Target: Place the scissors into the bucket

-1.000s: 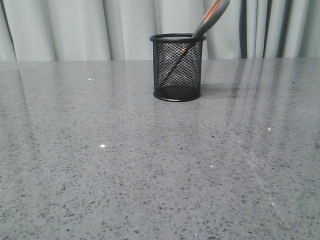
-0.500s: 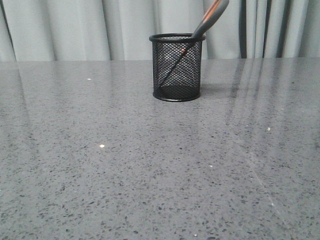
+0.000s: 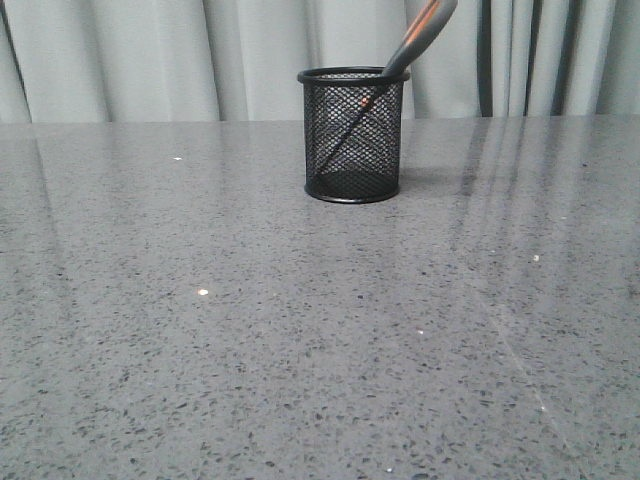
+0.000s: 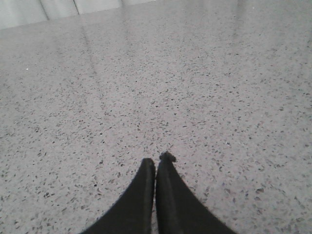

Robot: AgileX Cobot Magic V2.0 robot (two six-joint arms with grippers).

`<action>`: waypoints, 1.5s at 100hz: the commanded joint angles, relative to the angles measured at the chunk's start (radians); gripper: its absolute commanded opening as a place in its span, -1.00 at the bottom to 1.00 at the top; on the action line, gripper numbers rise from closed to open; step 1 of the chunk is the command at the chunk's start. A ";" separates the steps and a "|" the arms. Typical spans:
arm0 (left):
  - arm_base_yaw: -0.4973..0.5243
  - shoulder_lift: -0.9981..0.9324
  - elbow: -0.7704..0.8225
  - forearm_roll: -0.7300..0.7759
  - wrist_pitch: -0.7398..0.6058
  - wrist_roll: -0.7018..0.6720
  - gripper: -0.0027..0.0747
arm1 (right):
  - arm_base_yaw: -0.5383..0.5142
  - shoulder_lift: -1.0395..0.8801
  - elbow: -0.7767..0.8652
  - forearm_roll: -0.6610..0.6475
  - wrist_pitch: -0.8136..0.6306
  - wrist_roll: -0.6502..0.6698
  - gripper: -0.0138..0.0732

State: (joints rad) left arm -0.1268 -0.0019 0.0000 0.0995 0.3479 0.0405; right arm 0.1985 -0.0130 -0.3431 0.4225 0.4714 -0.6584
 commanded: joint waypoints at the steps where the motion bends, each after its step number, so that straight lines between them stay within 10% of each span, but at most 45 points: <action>1: 0.002 -0.028 0.039 -0.013 -0.029 0.001 -0.98 | -0.003 -0.011 0.002 0.015 -0.074 -0.001 -0.79; 18: 0.002 -0.028 0.039 -0.013 -0.029 0.001 -0.98 | -0.003 -0.011 0.085 0.011 -0.125 0.039 -0.79; 47: 0.002 -0.028 0.039 -0.013 -0.029 0.001 -0.98 | -0.008 -0.011 0.253 -0.363 -0.207 0.716 -0.79; 150: 0.002 -0.028 0.039 -0.013 -0.029 0.001 -0.98 | -0.008 -0.020 0.362 -0.397 -0.187 0.731 -0.79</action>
State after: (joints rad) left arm -0.1268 -0.0019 0.0000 0.0972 0.3494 0.0423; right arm 0.1946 -0.0130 0.0103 0.0446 0.3303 0.0741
